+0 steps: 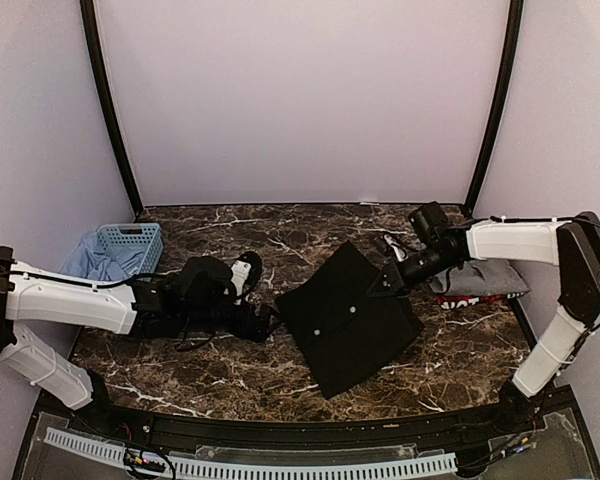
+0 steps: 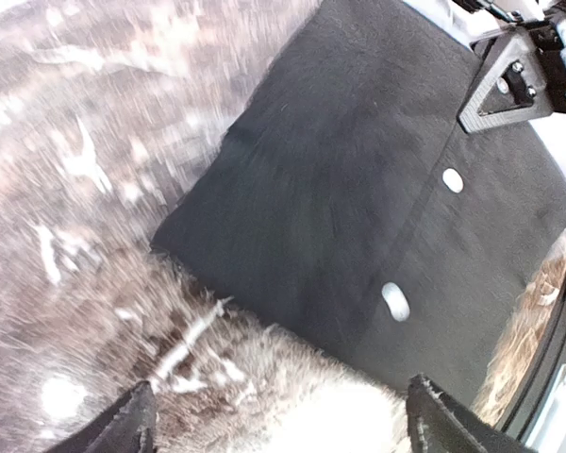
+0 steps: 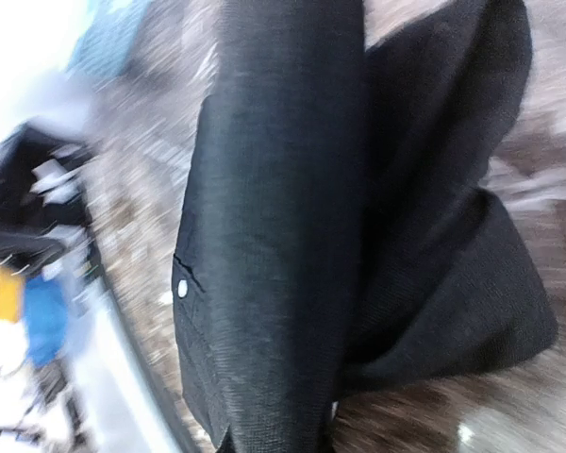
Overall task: Fold and stack the long sleeve shirts
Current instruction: Pick up the square-folded shirt from the center of the board, then turn over the square-folded shirt at the center of the board.
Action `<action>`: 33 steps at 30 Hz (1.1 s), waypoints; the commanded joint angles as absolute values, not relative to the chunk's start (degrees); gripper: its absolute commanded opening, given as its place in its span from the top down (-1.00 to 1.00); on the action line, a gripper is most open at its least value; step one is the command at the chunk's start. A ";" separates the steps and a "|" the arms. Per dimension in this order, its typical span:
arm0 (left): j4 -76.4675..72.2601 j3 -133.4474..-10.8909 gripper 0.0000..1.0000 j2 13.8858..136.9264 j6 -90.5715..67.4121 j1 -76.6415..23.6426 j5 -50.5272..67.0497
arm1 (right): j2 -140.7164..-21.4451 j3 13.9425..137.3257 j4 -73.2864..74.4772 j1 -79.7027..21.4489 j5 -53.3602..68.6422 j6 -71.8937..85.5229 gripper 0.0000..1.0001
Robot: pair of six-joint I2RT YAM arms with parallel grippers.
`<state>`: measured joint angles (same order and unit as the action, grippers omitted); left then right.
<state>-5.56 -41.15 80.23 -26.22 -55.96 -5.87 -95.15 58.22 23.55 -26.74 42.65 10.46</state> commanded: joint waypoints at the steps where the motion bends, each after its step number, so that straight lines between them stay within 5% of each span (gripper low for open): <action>1: 0.15 -44.11 -0.87 75.51 -26.42 -54.65 -11.31 | -88.98 68.07 43.28 -26.32 13.65 8.92 1.00; 15: 8.47 -48.12 -0.89 79.43 -27.46 -49.36 -10.67 | -90.65 95.17 67.97 -30.11 -25.24 16.40 1.00; 25: 13.25 -48.31 -0.89 81.94 -32.21 -46.23 -13.17 | -108.15 106.37 75.92 -45.52 -33.55 24.86 0.99; 33: 18.80 -49.07 -0.90 81.03 -33.90 -44.77 -17.03 | -127.34 122.96 78.05 -60.45 -29.30 28.25 0.75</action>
<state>13.98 -47.70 82.11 -32.51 -45.52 -14.28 -122.15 115.94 75.83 -54.33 -30.89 25.32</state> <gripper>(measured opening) 0.947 0.106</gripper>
